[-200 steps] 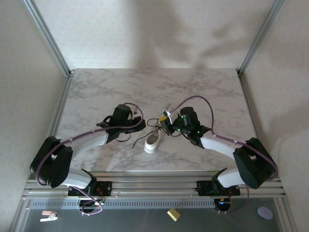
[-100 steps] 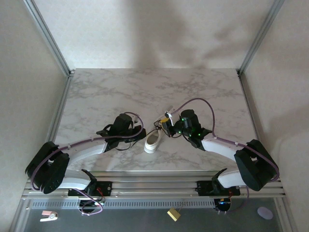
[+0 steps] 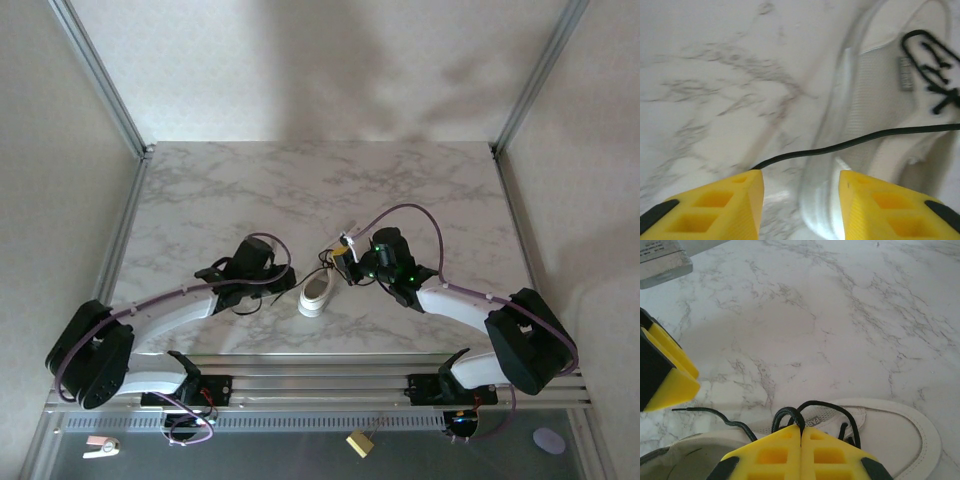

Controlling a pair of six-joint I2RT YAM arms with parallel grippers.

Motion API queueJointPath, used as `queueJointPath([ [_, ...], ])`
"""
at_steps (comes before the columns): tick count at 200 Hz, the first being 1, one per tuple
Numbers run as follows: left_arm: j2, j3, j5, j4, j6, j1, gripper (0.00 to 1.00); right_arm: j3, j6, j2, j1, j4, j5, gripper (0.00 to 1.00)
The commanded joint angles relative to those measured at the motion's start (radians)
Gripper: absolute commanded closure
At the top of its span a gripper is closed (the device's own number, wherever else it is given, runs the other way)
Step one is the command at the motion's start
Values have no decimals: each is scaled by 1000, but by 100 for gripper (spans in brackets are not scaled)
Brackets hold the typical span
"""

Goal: Tie the shoes

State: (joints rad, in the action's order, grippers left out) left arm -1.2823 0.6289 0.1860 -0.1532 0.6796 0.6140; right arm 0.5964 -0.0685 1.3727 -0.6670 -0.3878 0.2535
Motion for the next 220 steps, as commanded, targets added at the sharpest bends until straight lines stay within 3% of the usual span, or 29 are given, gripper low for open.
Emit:
queueJointPath([
  [1,35,18,-116,-174,-39,6,59,34,-30,7,-13,30,-19,100],
  [142,-202,145,-245,-309,-153,98,63,29,-42,-7,-13,32,-27,100],
  [220,-284,134,-179,-243,-170,112,68,26,-47,-9,-13,37,-37,100],
])
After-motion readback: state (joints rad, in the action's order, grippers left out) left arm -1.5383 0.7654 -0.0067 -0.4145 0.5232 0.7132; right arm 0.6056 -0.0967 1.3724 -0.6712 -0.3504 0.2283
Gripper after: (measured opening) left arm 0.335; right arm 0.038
